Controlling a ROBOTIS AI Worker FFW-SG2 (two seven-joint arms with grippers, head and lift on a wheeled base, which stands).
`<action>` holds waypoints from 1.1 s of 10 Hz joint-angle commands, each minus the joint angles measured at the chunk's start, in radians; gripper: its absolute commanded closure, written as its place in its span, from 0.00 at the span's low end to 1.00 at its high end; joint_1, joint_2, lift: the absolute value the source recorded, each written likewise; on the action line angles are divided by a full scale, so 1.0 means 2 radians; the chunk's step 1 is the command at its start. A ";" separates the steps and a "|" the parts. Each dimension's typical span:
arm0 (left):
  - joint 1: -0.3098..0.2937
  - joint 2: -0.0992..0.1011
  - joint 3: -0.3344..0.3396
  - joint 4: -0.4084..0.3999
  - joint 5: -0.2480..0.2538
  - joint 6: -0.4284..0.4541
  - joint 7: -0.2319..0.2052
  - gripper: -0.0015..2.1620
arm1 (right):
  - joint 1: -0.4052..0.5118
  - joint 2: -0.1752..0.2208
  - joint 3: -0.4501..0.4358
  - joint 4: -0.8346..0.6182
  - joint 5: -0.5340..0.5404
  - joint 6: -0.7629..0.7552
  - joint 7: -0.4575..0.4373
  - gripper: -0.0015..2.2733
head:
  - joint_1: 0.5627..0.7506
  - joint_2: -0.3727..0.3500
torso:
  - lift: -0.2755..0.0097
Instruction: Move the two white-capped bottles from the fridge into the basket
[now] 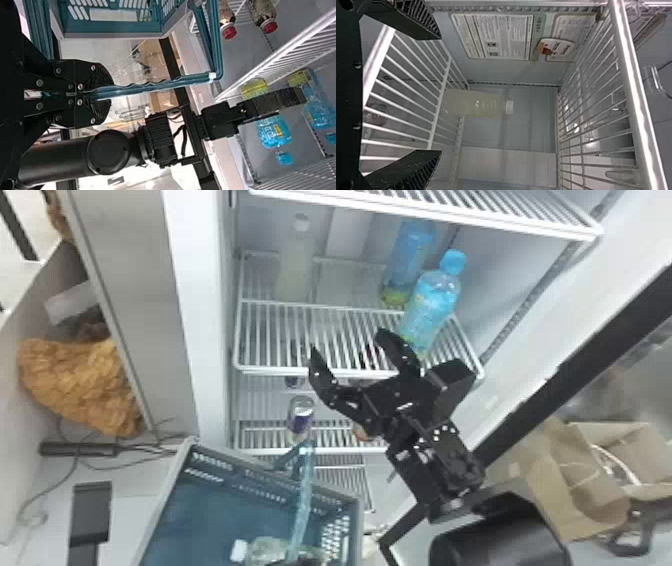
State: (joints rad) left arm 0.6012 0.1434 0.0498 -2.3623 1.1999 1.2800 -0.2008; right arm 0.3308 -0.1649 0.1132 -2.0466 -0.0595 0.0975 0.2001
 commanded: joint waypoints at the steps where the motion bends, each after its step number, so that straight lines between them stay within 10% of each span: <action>1: 0.000 0.000 -0.001 0.000 0.000 0.001 0.000 0.55 | -0.023 0.003 0.001 0.030 0.002 -0.008 0.000 0.00 | 0.70 0.16 | 0.97; 11: -0.001 0.000 -0.005 0.000 0.001 -0.001 0.001 0.55 | -0.215 0.013 0.045 0.254 -0.001 -0.062 -0.003 0.00 | 0.70 0.23 | 0.97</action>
State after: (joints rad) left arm 0.5991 0.1424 0.0396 -2.3623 1.2041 1.2786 -0.1994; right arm -0.0811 -0.1412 0.1979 -1.5560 -0.0574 -0.0255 0.1928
